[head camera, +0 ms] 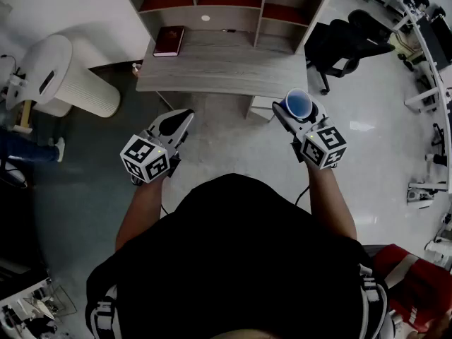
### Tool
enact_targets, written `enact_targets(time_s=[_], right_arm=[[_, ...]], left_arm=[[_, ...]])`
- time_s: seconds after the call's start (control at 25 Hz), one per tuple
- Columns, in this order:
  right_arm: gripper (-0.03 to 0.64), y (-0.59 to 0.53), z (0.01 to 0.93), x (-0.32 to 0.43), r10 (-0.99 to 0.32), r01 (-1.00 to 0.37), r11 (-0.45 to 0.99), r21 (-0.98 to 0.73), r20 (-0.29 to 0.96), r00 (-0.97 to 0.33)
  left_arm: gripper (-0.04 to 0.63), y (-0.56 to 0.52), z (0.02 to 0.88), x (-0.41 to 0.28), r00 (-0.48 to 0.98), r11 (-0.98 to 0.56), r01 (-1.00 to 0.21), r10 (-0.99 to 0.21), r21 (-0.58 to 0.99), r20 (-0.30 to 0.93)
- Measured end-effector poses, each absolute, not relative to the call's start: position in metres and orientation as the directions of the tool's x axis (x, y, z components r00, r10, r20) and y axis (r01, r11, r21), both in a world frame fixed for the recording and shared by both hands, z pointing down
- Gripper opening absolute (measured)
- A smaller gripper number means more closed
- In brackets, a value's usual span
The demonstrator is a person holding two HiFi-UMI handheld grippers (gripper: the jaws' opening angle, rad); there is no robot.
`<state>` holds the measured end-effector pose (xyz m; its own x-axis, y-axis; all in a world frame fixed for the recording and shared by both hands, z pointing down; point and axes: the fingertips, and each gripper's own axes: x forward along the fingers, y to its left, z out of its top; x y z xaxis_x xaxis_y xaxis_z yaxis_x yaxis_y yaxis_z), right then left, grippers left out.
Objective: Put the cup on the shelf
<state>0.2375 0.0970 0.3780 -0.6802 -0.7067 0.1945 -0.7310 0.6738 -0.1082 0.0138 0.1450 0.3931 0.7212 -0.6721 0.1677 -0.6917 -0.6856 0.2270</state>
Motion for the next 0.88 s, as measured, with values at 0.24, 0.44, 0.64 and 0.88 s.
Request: enact_targets(time_s=[0.24,0.44,0.64,0.88], right_arm=[[0.307,0.091,0.379,0.249,-0.726,-0.749,0.658,-0.076,0.197,-0.659],[0.307,0.093,0.381,0.253,-0.721,-0.744,0.663,-0.079,0.201,-0.663],[0.307,0.098,0.381,0.257,-0.713,-0.733,0.679,-0.046,0.199,-0.673],[0.307,0.096,0.376,0.268,-0.712,-0.73,0.68,-0.066,0.181,-0.679]], left_arm=[[0.018,0.143,0.398,0.016,0.719,-0.681,-0.693,-0.675,0.235,0.165],[0.018,0.147,0.4,0.021,0.717,-0.678,-0.696,-0.676,0.238,0.17],[0.018,0.151,0.404,0.026,0.71,-0.67,-0.703,-0.68,0.237,0.182],[0.018,0.158,0.409,0.038,0.707,-0.663,-0.707,-0.678,0.246,0.203]])
